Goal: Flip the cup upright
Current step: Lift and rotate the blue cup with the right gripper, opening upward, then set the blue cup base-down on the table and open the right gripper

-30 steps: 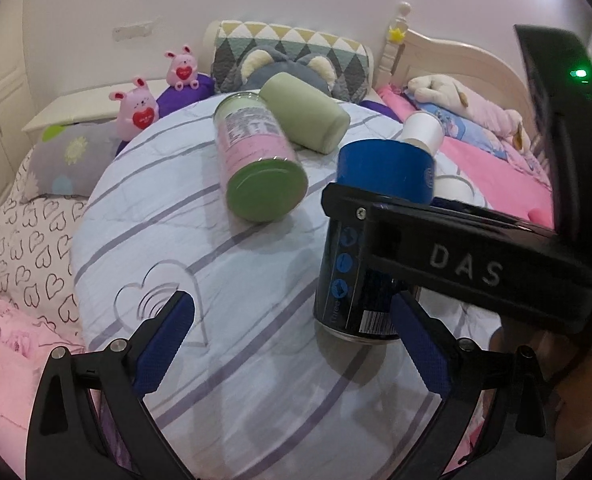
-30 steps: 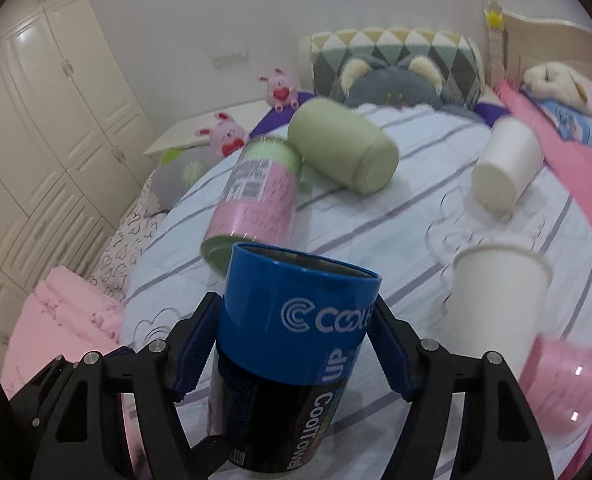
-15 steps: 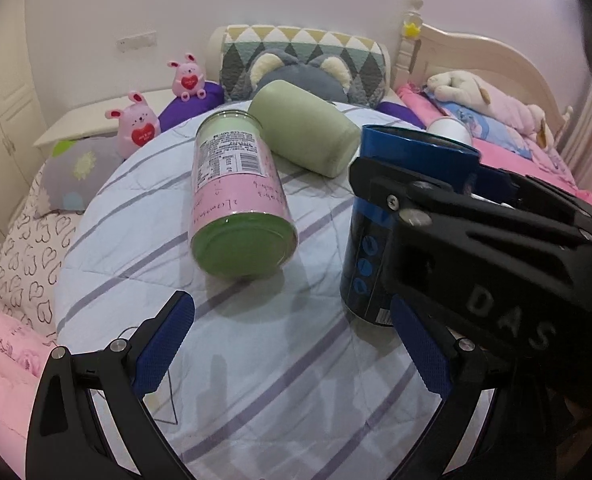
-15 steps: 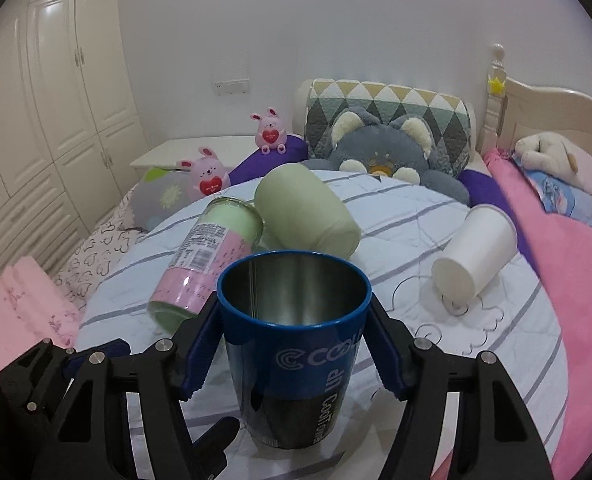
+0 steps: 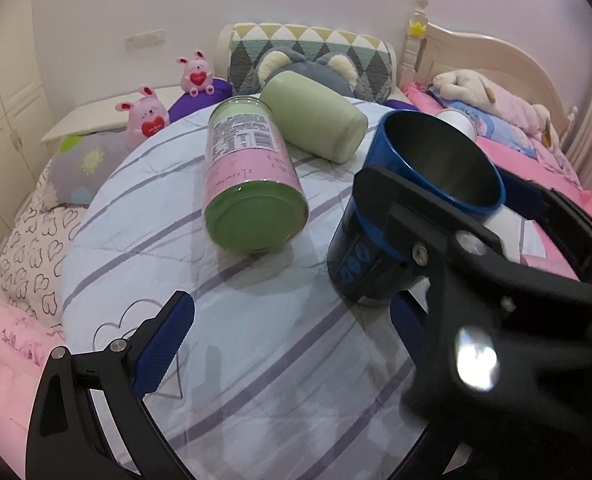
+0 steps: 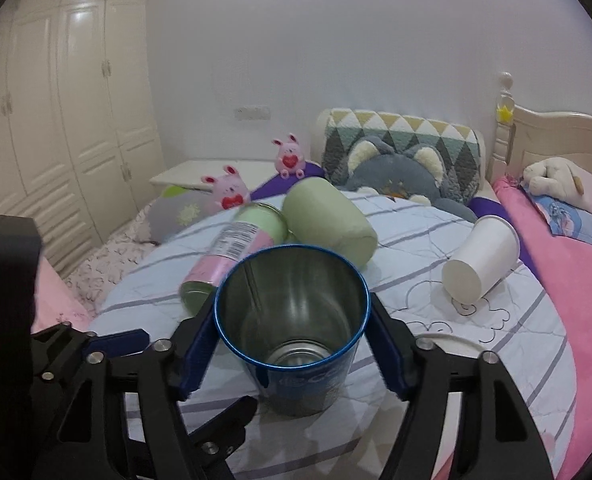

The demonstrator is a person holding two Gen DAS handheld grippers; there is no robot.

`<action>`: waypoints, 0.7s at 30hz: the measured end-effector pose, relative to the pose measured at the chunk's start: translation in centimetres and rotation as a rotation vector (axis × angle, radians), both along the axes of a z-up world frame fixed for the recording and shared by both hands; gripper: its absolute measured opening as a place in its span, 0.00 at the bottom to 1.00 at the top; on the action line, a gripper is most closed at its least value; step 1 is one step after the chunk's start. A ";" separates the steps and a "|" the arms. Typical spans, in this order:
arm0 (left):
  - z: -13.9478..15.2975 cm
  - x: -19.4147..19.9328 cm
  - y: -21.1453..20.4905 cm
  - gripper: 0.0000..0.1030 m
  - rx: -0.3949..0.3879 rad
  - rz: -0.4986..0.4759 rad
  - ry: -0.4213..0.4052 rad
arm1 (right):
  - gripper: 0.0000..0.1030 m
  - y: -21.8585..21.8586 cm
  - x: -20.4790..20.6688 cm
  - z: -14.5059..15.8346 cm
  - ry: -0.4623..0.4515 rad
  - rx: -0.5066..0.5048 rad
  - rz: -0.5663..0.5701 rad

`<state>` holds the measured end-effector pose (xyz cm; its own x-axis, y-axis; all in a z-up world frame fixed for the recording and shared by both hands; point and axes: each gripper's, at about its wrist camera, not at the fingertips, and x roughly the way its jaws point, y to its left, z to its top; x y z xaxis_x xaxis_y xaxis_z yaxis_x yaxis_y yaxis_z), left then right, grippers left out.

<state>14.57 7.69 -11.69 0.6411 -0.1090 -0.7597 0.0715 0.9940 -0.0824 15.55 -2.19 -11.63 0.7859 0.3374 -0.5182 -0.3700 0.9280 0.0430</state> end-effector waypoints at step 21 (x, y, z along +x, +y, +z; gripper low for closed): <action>4.5 -6.5 -1.5 0.98 0.026 0.008 -0.142 | 0.81 -3.3 -6.9 4.1 -0.117 0.079 0.003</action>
<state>8.04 6.15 -7.15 0.7428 -0.0844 -0.6642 0.0721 0.9963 -0.0460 8.67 -5.49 -7.56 0.8386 0.3754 -0.3948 -0.3791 0.9225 0.0719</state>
